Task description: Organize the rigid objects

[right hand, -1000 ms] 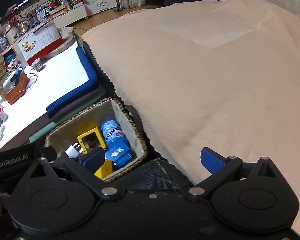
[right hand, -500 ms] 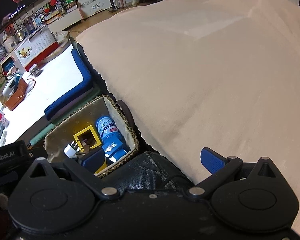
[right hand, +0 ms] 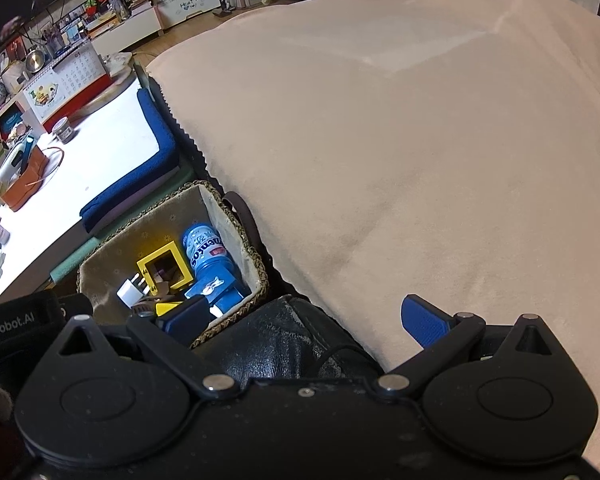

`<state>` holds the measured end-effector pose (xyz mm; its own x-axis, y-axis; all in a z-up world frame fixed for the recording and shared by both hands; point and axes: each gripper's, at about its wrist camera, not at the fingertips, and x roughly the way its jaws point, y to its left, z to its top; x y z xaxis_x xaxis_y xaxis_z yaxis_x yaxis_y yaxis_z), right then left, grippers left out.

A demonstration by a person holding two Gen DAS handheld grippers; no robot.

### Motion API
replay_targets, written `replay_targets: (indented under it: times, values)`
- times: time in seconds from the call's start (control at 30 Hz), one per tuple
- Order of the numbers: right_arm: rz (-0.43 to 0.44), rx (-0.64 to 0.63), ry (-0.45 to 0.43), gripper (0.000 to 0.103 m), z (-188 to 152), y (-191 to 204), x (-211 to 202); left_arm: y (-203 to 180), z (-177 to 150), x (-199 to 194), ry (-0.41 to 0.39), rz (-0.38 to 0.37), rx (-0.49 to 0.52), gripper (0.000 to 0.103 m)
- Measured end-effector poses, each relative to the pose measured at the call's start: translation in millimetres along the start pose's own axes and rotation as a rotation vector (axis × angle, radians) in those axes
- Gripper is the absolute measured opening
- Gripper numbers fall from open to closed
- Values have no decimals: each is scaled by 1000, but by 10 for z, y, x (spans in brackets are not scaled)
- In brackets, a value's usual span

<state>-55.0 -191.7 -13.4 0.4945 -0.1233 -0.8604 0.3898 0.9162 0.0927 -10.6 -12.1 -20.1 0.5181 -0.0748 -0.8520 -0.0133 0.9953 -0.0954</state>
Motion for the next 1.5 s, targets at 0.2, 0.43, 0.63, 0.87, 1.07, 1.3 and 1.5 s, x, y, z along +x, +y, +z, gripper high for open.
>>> replay_targets:
  times: [0.2, 0.43, 0.63, 0.87, 1.07, 1.3, 1.5]
  values:
    - [-11, -23, 2, 103, -13, 39, 9, -11, -1, -4, -3, -2, 9, 95]
    - [-12, -37, -1, 103, -11, 69, 1, -12, 1, -4, -3, -2, 10, 95]
    - [-11, -48, 2, 103, -17, 88, -5, -14, 2, 1, 0, -3, 11, 95]
    - [-8, -53, 6, 103, -20, 93, -6, -12, -2, 5, 0, 1, 13, 95]
    - [-7, -54, 4, 103, -26, 97, -24, -11, 3, 4, 2, 1, 16, 95]
    - [-4, -52, 7, 103, -31, 95, -17, -15, 3, 6, 1, 1, 15, 95]
    - [-3, -52, 7, 103, -38, 93, -11, -16, 5, 4, 2, 0, 17, 95]
